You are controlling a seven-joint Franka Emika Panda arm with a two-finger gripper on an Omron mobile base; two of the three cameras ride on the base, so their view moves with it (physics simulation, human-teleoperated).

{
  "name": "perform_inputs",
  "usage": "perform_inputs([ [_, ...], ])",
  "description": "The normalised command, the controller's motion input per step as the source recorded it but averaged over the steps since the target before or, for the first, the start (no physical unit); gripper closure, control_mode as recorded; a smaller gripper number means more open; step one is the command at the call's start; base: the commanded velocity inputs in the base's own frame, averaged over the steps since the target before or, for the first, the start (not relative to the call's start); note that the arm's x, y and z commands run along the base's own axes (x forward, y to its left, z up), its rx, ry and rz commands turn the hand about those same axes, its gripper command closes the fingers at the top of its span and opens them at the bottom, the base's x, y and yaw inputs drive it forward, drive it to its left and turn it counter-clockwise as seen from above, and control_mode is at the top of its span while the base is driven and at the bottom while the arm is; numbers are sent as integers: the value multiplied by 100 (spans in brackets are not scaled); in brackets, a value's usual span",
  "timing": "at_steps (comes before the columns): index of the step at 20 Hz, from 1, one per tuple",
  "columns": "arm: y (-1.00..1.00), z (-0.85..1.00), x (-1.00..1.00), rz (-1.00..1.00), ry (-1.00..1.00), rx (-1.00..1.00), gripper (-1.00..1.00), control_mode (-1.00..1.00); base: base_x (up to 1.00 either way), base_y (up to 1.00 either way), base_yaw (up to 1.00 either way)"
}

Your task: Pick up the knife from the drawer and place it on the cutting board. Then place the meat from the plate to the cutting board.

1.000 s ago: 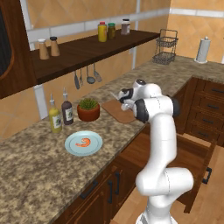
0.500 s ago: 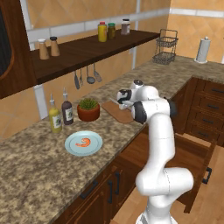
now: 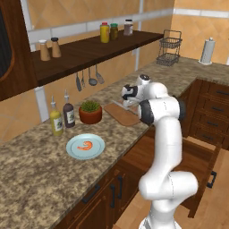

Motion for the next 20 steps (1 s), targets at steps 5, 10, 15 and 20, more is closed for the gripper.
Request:
perform_inputs([
  [5, 0, 0, -86, -1, -11, 0, -100, -100, 0, 0, 0],
  [10, 5, 48, -71, 1, -15, 1, -100, -100, 0, 0, 0],
  [15, 21, 53, -62, 3, 3, 0, -100, -100, 0, 0, 0],
  [20, 40, 35, -47, 13, 20, 0, -100, -100, 0, 0, 0],
])
